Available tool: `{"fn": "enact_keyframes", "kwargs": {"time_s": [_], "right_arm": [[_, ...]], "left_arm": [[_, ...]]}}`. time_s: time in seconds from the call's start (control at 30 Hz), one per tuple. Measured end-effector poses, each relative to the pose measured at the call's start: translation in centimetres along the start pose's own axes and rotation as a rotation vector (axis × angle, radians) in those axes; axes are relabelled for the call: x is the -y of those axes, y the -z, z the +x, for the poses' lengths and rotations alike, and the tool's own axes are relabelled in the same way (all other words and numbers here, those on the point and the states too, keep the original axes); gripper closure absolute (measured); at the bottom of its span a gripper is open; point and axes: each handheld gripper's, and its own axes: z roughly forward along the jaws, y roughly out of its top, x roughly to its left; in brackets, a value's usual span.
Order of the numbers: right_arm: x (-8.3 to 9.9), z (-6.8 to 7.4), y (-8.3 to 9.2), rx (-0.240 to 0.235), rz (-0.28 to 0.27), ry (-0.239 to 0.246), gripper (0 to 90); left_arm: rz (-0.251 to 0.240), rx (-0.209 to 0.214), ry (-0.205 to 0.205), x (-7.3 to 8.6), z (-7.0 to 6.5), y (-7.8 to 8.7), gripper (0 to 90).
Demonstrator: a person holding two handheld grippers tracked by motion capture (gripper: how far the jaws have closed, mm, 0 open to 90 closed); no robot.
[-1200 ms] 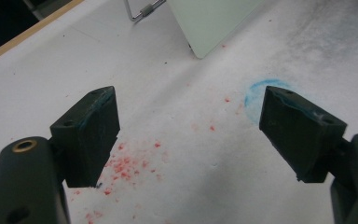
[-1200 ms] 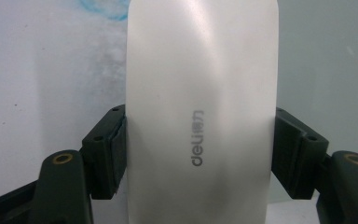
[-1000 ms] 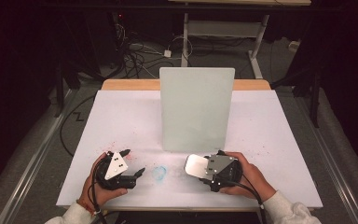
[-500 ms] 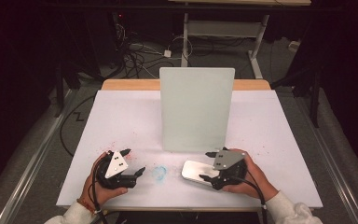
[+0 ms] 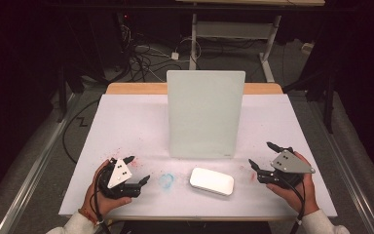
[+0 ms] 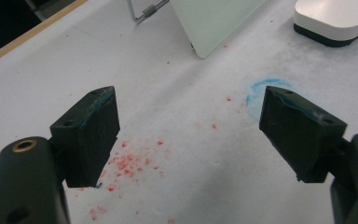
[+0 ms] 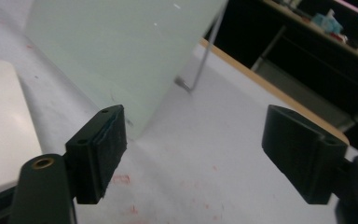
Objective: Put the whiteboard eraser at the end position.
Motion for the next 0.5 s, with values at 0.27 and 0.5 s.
{"fn": "enact_keyframes", "kwargs": {"time_s": [0.27,0.5], "right_arm": [[0.6,0.04,-0.11,-0.002,0.005,-0.019,18.8],[0.68,0.02,-0.35,0.004,0.007,-0.023,18.9]], "left_arm": [[0.008,0.005,0.002,-0.15,0.05,-0.44,19.3],[0.011,0.005,0.01,-0.12,0.13,-0.62,19.3]]}}
